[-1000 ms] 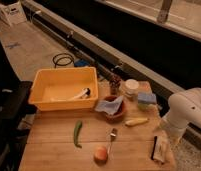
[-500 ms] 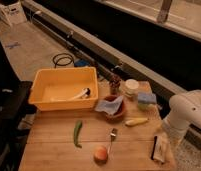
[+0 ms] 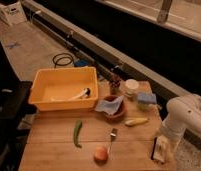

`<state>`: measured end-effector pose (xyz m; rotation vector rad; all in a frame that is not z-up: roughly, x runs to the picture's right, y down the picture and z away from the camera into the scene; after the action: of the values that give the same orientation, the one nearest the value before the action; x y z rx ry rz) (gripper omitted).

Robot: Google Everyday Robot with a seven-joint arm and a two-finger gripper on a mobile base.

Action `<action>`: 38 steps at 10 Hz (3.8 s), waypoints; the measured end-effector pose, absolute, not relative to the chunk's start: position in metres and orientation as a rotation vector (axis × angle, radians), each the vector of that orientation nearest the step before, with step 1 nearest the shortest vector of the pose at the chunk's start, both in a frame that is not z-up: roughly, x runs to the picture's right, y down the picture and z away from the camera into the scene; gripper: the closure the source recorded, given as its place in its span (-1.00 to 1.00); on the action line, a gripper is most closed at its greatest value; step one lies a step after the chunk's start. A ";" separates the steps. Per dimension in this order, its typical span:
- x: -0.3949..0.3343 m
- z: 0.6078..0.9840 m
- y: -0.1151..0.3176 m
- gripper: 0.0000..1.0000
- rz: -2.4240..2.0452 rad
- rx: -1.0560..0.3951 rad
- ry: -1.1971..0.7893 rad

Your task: Wipe tray with eraser

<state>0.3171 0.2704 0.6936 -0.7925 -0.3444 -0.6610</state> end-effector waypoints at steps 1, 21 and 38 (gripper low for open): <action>0.317 0.698 0.275 -0.30 -0.647 -0.794 -0.357; 0.302 0.688 0.259 1.00 -0.531 -0.802 -0.381; 0.188 0.719 0.066 1.00 -0.553 -0.401 -0.357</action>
<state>0.1883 0.0661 0.7195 -0.4008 -0.3568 -0.5529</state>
